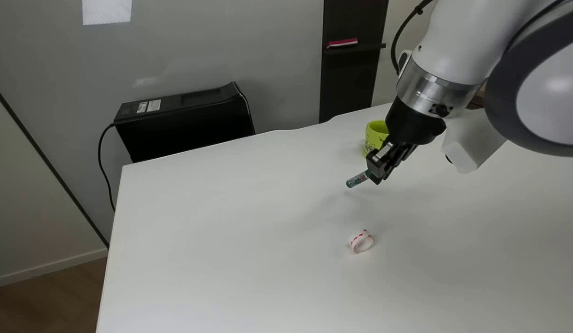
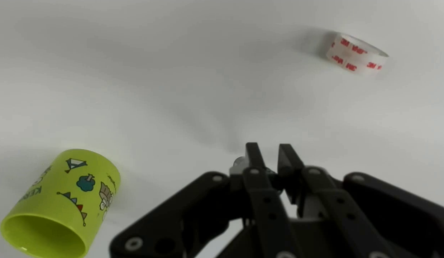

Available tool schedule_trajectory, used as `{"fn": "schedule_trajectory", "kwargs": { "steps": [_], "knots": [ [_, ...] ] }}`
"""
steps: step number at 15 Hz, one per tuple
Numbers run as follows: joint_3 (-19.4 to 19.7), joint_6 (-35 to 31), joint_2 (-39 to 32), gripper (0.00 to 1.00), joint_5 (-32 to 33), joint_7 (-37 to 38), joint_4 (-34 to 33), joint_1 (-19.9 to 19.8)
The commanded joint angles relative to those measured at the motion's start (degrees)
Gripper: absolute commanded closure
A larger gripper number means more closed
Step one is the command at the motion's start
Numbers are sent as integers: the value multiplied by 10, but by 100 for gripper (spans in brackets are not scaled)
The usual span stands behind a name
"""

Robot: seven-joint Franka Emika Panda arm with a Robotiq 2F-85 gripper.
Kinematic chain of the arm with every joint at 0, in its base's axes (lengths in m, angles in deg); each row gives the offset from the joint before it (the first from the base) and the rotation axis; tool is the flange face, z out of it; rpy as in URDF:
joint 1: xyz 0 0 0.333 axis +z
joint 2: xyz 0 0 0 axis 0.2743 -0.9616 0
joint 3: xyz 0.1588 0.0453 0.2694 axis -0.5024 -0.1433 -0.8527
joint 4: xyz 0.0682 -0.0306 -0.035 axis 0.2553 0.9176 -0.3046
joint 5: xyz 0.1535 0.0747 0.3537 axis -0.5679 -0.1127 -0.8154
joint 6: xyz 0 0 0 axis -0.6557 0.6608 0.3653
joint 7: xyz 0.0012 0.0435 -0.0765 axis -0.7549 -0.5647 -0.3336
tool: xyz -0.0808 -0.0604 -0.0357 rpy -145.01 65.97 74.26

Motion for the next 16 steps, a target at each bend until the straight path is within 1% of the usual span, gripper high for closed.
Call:
{"fn": "schedule_trajectory", "kwargs": {
  "steps": [1, 6, 7, 8, 9, 10, 13, 14, 15, 16],
  "knots": [
    [55, -38, 3, 98, 17, 42, 42, 51],
    [98, -48, -20, 98, 6, 51, 54, 94],
    [104, -47, -26, 98, -10, 40, 55, 103],
    [111, -40, -31, 98, -13, 41, 54, 111],
    [113, -35, -34, 66, -17, 40, 54, 114],
    [114, -29, -37, 65, -22, 39, 53, 117],
    [110, -8, -43, 45, -33, 36, 49, 117],
    [109, 2, -43, 36, -34, 36, 47, 115],
    [104, 24, -37, 30, -35, 35, 45, 110],
    [99, 65, -26, 21, -34, 33, 40, 104]
  ]
}}
